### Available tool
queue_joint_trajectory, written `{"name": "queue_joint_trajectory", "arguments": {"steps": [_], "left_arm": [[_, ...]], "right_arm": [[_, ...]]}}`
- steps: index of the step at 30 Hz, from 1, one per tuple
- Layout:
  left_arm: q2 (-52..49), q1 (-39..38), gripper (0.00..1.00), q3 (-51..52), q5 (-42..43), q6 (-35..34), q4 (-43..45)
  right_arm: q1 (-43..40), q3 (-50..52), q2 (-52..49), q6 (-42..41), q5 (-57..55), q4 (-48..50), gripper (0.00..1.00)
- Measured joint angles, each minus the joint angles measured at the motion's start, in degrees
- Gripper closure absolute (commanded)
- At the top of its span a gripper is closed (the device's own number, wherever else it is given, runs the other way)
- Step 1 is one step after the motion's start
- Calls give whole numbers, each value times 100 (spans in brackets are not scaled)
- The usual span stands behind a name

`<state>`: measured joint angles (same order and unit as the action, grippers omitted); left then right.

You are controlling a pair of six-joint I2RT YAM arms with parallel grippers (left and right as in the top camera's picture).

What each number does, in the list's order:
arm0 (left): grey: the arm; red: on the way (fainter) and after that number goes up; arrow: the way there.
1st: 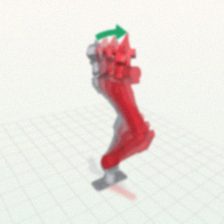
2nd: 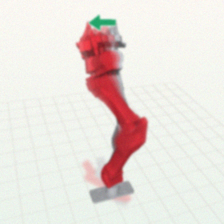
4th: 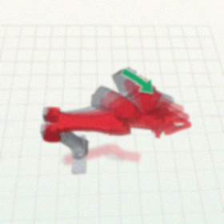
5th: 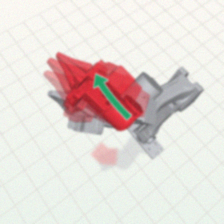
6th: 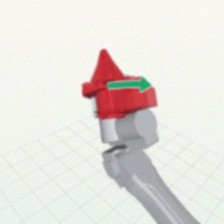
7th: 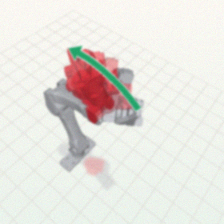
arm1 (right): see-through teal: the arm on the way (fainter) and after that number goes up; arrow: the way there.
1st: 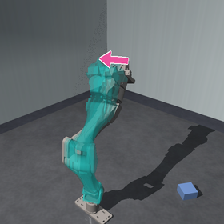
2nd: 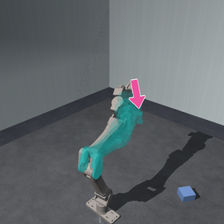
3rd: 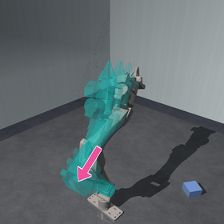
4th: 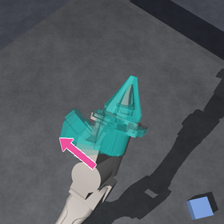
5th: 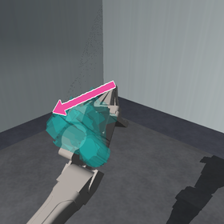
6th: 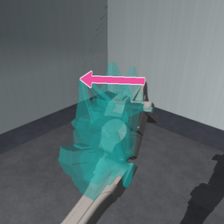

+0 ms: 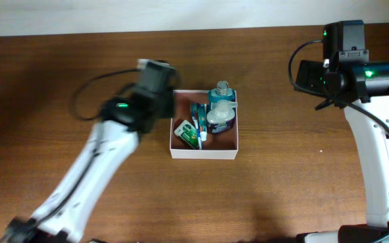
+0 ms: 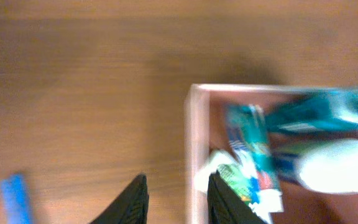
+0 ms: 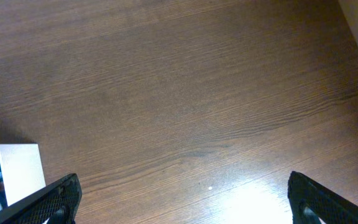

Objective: Pack container
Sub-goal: 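Open the left gripper and move it left over the blue razor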

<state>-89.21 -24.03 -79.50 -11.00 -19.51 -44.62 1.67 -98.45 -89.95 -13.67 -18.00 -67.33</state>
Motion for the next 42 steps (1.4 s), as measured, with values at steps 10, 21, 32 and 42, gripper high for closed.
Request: {"name": "queue_joint_trajectory", "arguments": {"steps": [10,21,32,42], "left_arm": [[192,2424,69,-22,39,-90,-1344],[98,3414,69,551,931,-219,-1281],[-7,3414,63,1853,1064,-435,-337],[-337,3414,56,2295,1128,-85,442]], "right_arm": [[0,0,0,0,0,0,1],[0,0,0,0,0,0,1],[0,0,0,0,0,0,1],[0,0,0,-2,0,0,1]]}}
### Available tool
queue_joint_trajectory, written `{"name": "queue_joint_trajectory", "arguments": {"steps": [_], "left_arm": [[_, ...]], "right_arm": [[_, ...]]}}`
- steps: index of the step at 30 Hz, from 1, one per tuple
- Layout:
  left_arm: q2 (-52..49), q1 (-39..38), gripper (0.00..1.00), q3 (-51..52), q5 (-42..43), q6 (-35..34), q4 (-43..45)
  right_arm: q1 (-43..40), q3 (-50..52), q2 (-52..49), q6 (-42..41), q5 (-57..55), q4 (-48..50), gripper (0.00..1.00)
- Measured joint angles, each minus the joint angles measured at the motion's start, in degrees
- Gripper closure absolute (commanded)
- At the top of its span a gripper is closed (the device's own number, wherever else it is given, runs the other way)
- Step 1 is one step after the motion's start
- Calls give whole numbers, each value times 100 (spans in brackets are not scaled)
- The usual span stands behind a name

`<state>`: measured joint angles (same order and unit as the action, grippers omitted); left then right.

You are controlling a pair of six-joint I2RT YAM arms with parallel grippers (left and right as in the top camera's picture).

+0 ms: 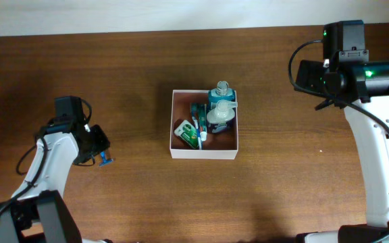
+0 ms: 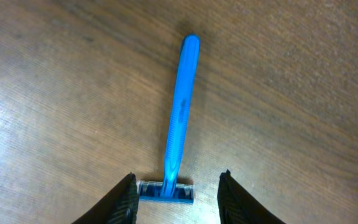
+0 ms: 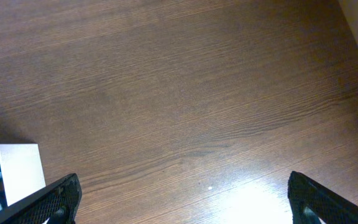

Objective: Pack container
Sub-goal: 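Open the left gripper and move it left over the blue razor, then lower the left gripper and grasp the blue razor handle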

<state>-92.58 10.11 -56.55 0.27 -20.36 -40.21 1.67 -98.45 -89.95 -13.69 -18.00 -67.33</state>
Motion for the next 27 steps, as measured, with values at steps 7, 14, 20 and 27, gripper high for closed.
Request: {"name": "queue_joint_trajectory", "arguments": {"steps": [7,14,20,27], "left_arm": [[-540,0,55,0,4,140,415],[-905,0,56,-2,2,245,535],[-907,0,70,-2,0,291,538],[-914,0,86,0,2,315,540]], "right_arm": [[0,0,0,2,0,0,1],[0,0,0,2,0,2,1],[0,0,0,0,0,0,2],[0,0,0,0,0,0,1]]}}
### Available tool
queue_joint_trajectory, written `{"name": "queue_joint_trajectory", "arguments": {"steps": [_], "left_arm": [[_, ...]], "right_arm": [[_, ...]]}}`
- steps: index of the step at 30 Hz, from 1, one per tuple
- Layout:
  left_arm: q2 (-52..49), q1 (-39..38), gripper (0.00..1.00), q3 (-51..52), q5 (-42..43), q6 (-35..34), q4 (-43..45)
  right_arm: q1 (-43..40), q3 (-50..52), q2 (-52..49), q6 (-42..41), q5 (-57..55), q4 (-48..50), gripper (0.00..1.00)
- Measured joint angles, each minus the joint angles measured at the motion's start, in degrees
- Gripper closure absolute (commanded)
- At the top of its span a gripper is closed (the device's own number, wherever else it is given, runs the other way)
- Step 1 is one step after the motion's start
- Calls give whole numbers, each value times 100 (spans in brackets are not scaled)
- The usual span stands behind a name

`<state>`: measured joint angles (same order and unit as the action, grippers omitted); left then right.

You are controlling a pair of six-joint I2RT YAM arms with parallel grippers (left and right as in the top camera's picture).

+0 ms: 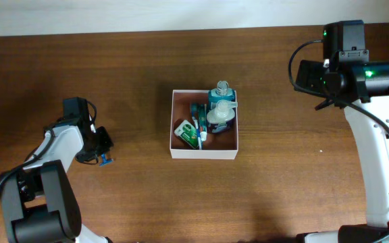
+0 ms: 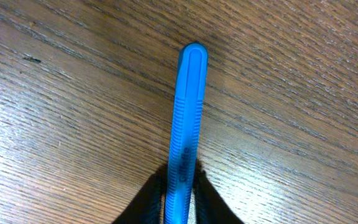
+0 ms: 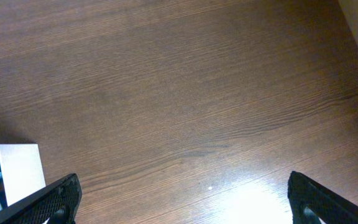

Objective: Pack container
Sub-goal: 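Lower the left gripper and grasp the blue razor handle, then carry the razor right and lower it into the box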

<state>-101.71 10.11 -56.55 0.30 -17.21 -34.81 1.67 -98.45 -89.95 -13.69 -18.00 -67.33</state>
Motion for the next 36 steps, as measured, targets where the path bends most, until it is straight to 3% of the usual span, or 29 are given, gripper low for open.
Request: {"name": "queue_joint_trajectory", "arguments": {"steps": [14,25,36], "left_arm": [[0,0,99,-2,2,11,153],[22,-94,99,-702,39,11,-74],[741,-1488,99,-1585,83,-258,341]], "right_arm": [[0,0,0,0,0,0,1],[0,0,0,0,0,0,1],[0,0,0,0,0,0,2]]}}
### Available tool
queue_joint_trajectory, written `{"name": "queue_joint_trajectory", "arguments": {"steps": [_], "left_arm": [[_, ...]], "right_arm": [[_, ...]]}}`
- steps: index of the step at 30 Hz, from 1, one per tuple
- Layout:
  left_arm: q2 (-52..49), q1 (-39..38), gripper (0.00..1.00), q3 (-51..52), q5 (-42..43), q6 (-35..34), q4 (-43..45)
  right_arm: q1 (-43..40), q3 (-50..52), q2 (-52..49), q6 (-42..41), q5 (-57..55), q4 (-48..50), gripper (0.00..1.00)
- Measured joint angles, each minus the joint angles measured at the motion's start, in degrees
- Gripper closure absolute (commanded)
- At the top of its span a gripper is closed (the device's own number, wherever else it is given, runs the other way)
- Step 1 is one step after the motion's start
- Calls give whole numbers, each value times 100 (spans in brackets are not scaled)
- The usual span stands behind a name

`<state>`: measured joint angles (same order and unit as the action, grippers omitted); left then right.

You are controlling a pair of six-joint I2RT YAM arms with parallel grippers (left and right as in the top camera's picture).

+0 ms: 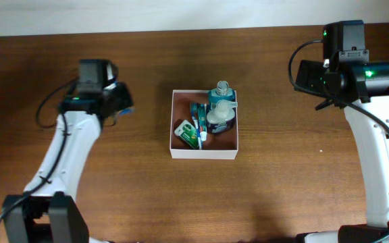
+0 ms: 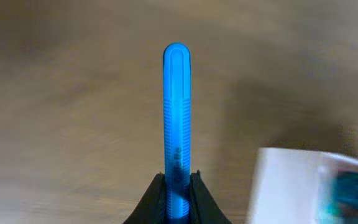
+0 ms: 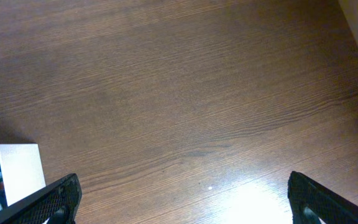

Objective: Pack container
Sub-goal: 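Carry the razor right and lower it into the box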

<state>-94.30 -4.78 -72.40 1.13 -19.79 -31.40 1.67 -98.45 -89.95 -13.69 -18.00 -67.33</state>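
A white box (image 1: 204,152) in the middle of the table holds bottles (image 1: 220,116) and toothpaste tubes (image 1: 189,133). My left gripper (image 2: 176,186) is shut on a blue razor (image 2: 176,112), its handle pointing forward, held in the air left of the box; the box corner (image 2: 291,180) shows at the lower right of the left wrist view. In the overhead view the left gripper (image 1: 121,108) is a little left of the box's upper left corner. My right gripper (image 3: 185,205) stands wide open over bare wood at the far right.
Brown wooden table (image 1: 289,175) with a pale wall strip along the far edge. The right arm (image 1: 377,135) stands along the right side. The white box's corner (image 3: 17,168) shows at the left of the right wrist view.
My left gripper, shut on the razor on the table at the left, has moved up and to the right with it and is now near the box's upper left corner. The right arm has not moved.
My left gripper was by the box's left wall with the razor lying off to the left. Then it stood open over the razor at the table's left side, then shut on its handle. Now it holds the razor in the air beside the box.
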Motion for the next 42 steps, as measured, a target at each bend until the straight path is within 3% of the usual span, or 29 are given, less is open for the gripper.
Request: {"name": "queue_joint_trajectory", "arguments": {"steps": [9,25,42], "left_arm": [[11,-1187,99,-20,50,-234,208],[-20,-2455,99,-20,48,-258,214],[-949,-2651,99,-20,-177,-280,385]], "right_arm": [[0,0,0,0,0,0,1],[0,0,0,0,0,0,1],[0,0,0,0,0,0,1]]}}
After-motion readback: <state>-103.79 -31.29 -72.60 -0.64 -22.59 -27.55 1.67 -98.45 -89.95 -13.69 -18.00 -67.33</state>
